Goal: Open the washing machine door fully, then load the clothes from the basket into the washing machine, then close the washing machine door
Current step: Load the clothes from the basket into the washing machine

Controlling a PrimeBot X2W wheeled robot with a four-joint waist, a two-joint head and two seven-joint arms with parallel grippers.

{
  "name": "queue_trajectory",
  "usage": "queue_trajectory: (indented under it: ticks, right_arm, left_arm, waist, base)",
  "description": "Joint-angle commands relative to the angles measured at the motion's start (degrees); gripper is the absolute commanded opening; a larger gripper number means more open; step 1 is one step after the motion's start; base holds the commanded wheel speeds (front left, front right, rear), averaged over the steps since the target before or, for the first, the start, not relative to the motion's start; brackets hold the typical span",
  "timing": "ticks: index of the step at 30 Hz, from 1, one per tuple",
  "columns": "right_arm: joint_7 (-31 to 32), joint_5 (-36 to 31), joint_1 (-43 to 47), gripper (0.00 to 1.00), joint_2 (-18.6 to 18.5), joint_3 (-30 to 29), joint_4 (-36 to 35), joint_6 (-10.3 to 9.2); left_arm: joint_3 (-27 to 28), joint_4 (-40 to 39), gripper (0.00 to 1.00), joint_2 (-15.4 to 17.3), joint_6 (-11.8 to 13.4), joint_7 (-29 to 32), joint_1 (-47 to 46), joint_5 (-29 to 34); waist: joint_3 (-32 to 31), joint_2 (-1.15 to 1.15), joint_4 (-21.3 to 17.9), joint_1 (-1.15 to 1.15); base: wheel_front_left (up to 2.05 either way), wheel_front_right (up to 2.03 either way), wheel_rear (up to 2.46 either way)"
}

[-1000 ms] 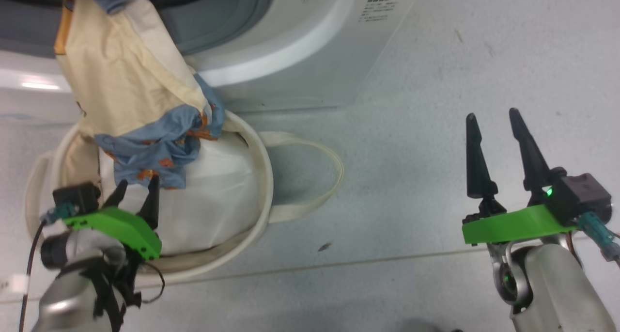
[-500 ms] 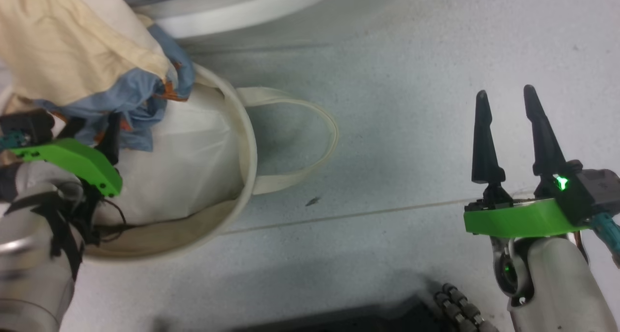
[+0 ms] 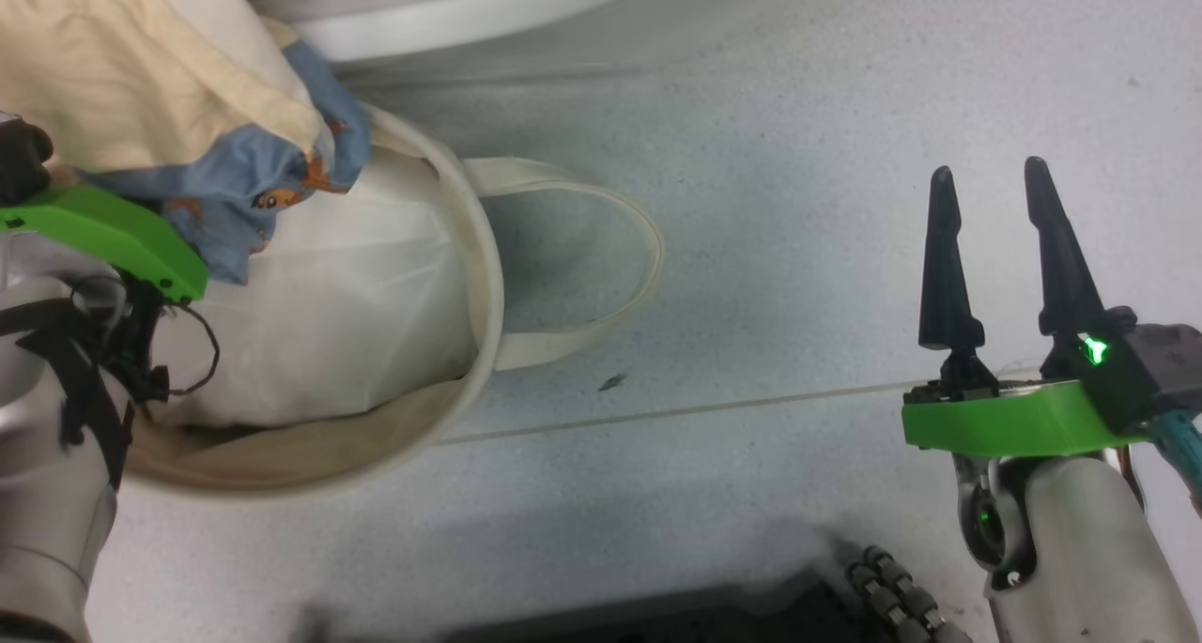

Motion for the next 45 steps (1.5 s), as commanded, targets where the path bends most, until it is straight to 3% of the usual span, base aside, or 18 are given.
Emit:
queue_trajectory:
  ticks: [1,14,24,30,39,40,42,45]
  right_arm:
    - [-0.4,-0.3,0.5,1.0,0.5,1.3,-1.3,0.01]
    - [-0.4,3.1,-1.6,1.0,0.6,3.8,3.9,0.01]
    - [-0.4,5.9,-0.8,1.0,0.4,5.1,6.5,0.01]
    - [-0.4,5.7,-0.2,1.0,0.2,4.8,5.8,0.01]
    - [-0.4,4.7,0.2,1.0,0.5,4.5,3.9,0.01]
    - [-0.4,4.6,0.4,1.0,0.6,4.3,3.6,0.01]
    - [-0.4,4.3,0.6,1.0,0.7,3.6,2.5,0.01]
    - [-0.4,4.1,0.5,1.0,0.8,3.5,2.0,0.01]
  left_arm:
    - [1.8,-1.1,0.0,3.0,0.1,-0.7,1.4,0.5]
    - [8.9,-18.0,0.0,0.3,0.1,-0.7,11.0,7.9]
    - [9.0,-21.1,0.0,1.4,0.1,-0.7,7.8,6.3]
    - [5.7,-18.3,0.0,1.7,0.1,-0.7,0.4,3.6]
    - [0.9,-9.4,0.0,4.8,0.1,-0.7,-11.0,1.9]
    - [1.3,-10.4,0.0,5.4,0.1,-0.7,-12.2,1.9]
    - [7.4,-19.0,0.0,7.2,0.1,-0.7,-14.4,3.6]
    - [12.6,-25.3,0.0,7.0,0.1,-0.7,-13.5,5.9]
  waist:
    - [-0.4,0.0,0.3,0.0]
    - [-9.8,0.0,2.6,0.0]
    - [-15.8,0.0,0.6,0.0]
    - [-14.3,0.0,-0.7,0.0]
    - [-10.4,0.0,-4.7,0.0]
    - [-9.9,0.0,-5.0,0.0]
    - [-8.5,0.0,-5.5,0.0]
    - [-7.7,0.0,-5.6,0.0]
  base:
    - [0.0,0.0,0.0]
    - [0.0,0.0,0.0]
    - [0.0,0.0,0.0]
    - [0.0,0.0,0.0]
    - [0.0,0.0,0.0]
    - [0.0,0.0,0.0]
    - [0.0,0.0,0.0]
    - [0.0,0.0,0.0]
